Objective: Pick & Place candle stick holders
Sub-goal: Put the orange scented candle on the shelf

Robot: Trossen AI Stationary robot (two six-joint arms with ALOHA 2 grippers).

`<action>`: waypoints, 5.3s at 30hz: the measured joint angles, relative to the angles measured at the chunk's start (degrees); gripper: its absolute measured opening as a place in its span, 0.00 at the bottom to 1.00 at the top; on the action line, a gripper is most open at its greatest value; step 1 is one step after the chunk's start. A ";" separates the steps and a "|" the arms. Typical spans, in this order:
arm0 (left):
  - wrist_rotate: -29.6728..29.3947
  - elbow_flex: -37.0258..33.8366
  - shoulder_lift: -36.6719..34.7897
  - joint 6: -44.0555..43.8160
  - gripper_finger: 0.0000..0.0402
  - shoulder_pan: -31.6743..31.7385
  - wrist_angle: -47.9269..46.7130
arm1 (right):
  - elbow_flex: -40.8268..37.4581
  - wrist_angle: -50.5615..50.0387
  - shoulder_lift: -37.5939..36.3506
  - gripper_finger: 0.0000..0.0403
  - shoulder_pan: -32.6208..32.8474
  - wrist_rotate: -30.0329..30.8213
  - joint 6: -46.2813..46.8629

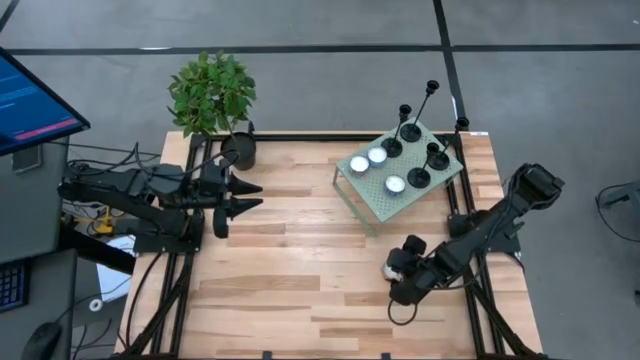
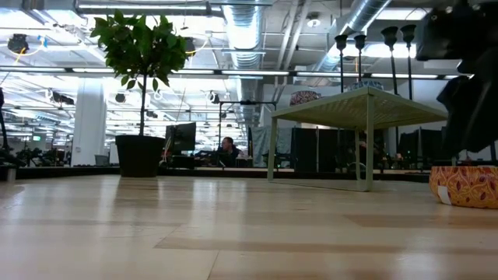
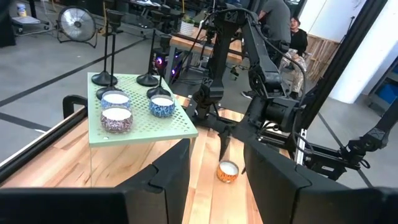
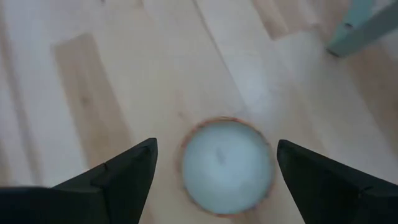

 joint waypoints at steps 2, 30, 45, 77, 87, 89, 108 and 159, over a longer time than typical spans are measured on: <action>0.00 0.00 0.00 -0.04 0.37 0.00 0.00 | -0.02 -2.25 0.00 0.80 -0.85 0.15 -0.05; 0.00 0.02 0.00 0.18 0.37 0.00 -1.16 | 0.13 4.10 10.07 0.89 -4.26 -8.77 -3.00; 0.00 0.04 0.00 0.21 0.37 0.00 -2.76 | 0.13 2.71 9.29 0.80 -5.74 -11.25 -2.29; 1.05 0.04 -2.67 2.36 0.36 0.02 -5.62 | 0.00 1.90 9.40 0.77 -6.47 -12.42 -1.15; 1.03 0.04 -2.64 2.38 0.36 0.02 -7.69 | 0.04 1.41 9.38 0.72 -6.51 -13.88 0.22; 1.03 0.04 -2.64 2.40 0.36 0.02 -7.69 | 0.36 1.01 9.40 0.72 -6.53 -14.25 0.28; 1.03 0.04 -2.64 2.36 0.36 0.02 -7.54 | 4.37 -5.07 6.40 0.71 -6.37 -17.96 0.76; -2.84 0.01 15.03 1.91 0.36 0.09 5.97 | 26.45 -30.67 -1.36 0.71 -37.16 -6.80 10.12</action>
